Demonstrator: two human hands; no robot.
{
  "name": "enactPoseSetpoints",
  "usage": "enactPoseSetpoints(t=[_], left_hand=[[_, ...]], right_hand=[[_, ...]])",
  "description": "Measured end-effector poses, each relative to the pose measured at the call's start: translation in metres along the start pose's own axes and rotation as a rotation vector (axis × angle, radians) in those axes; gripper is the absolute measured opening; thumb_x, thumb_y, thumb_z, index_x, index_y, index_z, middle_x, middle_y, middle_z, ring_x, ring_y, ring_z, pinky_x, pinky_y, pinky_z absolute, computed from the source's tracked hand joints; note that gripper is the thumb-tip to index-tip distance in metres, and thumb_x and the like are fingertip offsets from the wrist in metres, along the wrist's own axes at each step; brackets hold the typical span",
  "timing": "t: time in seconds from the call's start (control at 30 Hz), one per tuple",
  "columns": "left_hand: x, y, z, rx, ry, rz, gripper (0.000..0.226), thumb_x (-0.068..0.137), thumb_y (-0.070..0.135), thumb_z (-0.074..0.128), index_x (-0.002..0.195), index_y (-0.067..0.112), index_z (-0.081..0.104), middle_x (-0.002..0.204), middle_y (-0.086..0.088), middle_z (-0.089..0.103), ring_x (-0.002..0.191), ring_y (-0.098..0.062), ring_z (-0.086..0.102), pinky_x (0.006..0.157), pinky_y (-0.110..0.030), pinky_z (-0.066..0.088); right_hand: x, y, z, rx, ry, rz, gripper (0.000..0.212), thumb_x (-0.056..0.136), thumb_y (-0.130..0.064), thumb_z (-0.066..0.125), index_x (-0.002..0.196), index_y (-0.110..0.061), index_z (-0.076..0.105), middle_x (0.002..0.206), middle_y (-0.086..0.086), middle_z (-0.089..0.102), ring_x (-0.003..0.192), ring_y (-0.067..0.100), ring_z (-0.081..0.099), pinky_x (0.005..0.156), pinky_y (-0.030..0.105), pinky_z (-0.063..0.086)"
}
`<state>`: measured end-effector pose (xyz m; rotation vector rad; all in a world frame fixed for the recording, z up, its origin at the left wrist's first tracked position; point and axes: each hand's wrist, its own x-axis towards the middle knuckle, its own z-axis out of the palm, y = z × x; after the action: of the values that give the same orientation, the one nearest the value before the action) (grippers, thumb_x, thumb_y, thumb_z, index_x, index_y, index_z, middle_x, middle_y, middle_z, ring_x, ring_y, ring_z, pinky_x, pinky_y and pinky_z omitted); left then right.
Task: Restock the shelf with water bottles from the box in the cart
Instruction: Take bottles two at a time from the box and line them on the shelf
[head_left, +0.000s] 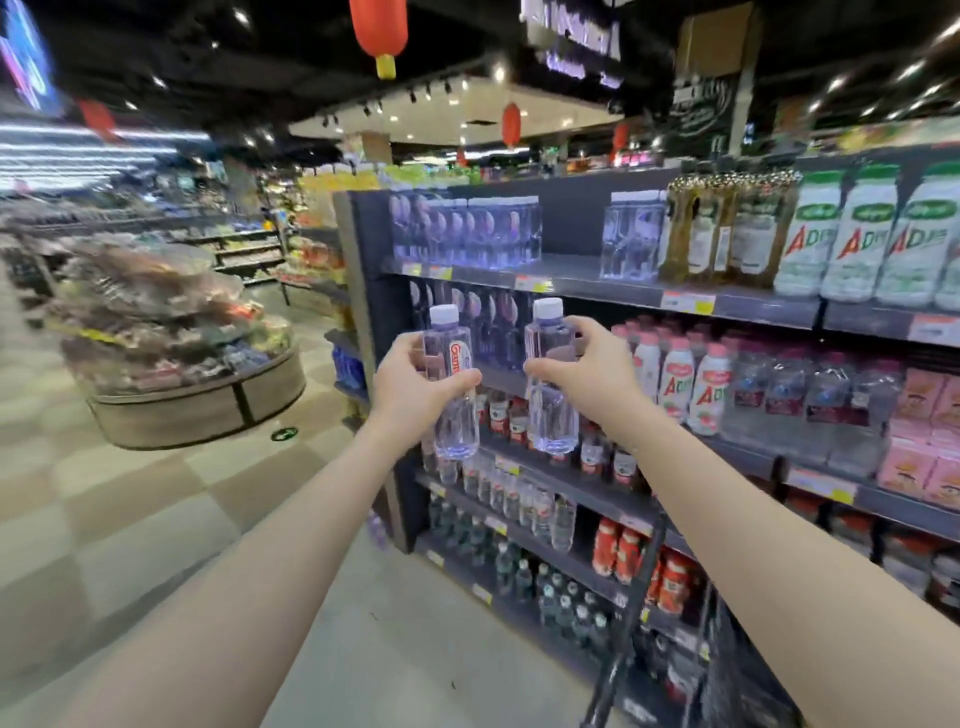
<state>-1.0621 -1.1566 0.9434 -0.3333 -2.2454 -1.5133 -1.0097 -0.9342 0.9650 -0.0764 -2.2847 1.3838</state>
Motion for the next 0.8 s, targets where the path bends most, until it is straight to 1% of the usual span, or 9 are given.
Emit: enactPoseSetpoints(t=[0.1, 0.23, 0.33, 0.43, 0.5, 0.57, 0.63, 0.73, 0.8], left_hand=[[0.033, -0.017, -0.021, 0.024, 0.007, 0.042, 0.064, 0.065, 0.041, 0.097, 0.115, 0.038, 0.056, 0.105, 0.013, 0.070, 0.100, -0.009, 0.069, 0.094, -0.039, 0.058], [0.089, -0.041, -0.033, 0.047, -0.037, 0.062, 0.065, 0.067, 0.044, 0.095, 0.119, 0.035, 0.057, 0.109, 0.016, 0.067, 0.099, -0.005, 0.066, 0.091, -0.034, 0.057], [0.144, -0.058, -0.033, 0.062, -0.088, 0.069, 0.067, 0.069, 0.046, 0.094, 0.123, 0.032, 0.057, 0.110, 0.011, 0.066, 0.099, -0.006, 0.065, 0.086, -0.029, 0.055], [0.203, -0.070, -0.028, 0.056, -0.089, 0.080, 0.074, 0.069, 0.047, 0.093, 0.131, 0.029, 0.056, 0.109, 0.011, 0.064, 0.099, -0.006, 0.064, 0.082, -0.027, 0.053], [0.237, -0.076, -0.024, 0.064, -0.099, 0.098, 0.074, 0.071, 0.046, 0.093, 0.132, 0.028, 0.056, 0.109, 0.016, 0.062, 0.100, -0.001, 0.062, 0.080, -0.022, 0.050], [0.271, -0.080, -0.020, 0.065, -0.110, 0.113, 0.077, 0.071, 0.046, 0.093, 0.134, 0.026, 0.054, 0.111, 0.016, 0.062, 0.100, 0.000, 0.060, 0.076, -0.018, 0.047], [0.304, -0.084, -0.015, 0.055, -0.123, 0.111, 0.085, 0.070, 0.050, 0.092, 0.140, 0.023, 0.052, 0.115, 0.011, 0.063, 0.103, -0.005, 0.062, 0.080, -0.022, 0.048], [0.351, -0.093, -0.003, 0.057, -0.156, 0.129, 0.090, 0.070, 0.054, 0.091, 0.143, 0.021, 0.050, 0.119, 0.007, 0.064, 0.108, -0.012, 0.063, 0.088, -0.028, 0.050], [0.380, -0.099, 0.006, 0.053, -0.174, 0.156, 0.091, 0.070, 0.054, 0.090, 0.145, 0.022, 0.048, 0.124, 0.006, 0.062, 0.111, -0.014, 0.063, 0.093, -0.031, 0.051]], right_hand=[[0.028, -0.010, 0.029, 0.005, -0.032, -0.033, 0.064, 0.076, -0.043, 0.086, 0.130, -0.044, 0.052, 0.110, -0.004, 0.072, 0.103, 0.018, 0.068, 0.094, 0.048, 0.058], [0.082, -0.018, 0.068, 0.026, -0.068, -0.044, 0.079, 0.079, -0.038, 0.087, 0.148, -0.027, 0.050, 0.101, -0.012, 0.069, 0.107, 0.017, 0.063, 0.098, 0.044, 0.054], [0.136, -0.018, 0.097, 0.026, -0.060, -0.054, 0.087, 0.077, -0.041, 0.088, 0.152, -0.024, 0.046, 0.109, -0.008, 0.072, 0.117, 0.017, 0.058, 0.107, 0.047, 0.049], [0.192, -0.019, 0.123, 0.025, -0.026, -0.049, 0.089, 0.073, -0.047, 0.089, 0.150, -0.027, 0.048, 0.108, -0.010, 0.073, 0.113, 0.019, 0.065, 0.102, 0.050, 0.052], [0.225, -0.019, 0.133, 0.031, -0.021, -0.054, 0.087, 0.074, -0.045, 0.089, 0.149, -0.024, 0.049, 0.105, -0.011, 0.071, 0.107, 0.019, 0.067, 0.098, 0.046, 0.054], [0.255, -0.022, 0.141, 0.035, -0.010, -0.066, 0.085, 0.078, -0.040, 0.089, 0.150, -0.021, 0.048, 0.111, -0.008, 0.069, 0.112, 0.021, 0.064, 0.097, 0.040, 0.051], [0.283, -0.024, 0.146, 0.029, 0.014, -0.074, 0.087, 0.078, -0.039, 0.088, 0.152, -0.020, 0.046, 0.118, -0.008, 0.064, 0.115, 0.018, 0.059, 0.096, 0.037, 0.046], [0.323, -0.023, 0.156, 0.024, 0.054, -0.089, 0.085, 0.081, -0.035, 0.087, 0.153, -0.018, 0.045, 0.113, -0.009, 0.052, 0.108, 0.014, 0.050, 0.091, 0.031, 0.039], [0.349, -0.019, 0.164, 0.029, 0.073, -0.089, 0.088, 0.079, -0.037, 0.089, 0.153, -0.018, 0.046, 0.113, -0.009, 0.060, 0.108, 0.014, 0.055, 0.092, 0.032, 0.042]])
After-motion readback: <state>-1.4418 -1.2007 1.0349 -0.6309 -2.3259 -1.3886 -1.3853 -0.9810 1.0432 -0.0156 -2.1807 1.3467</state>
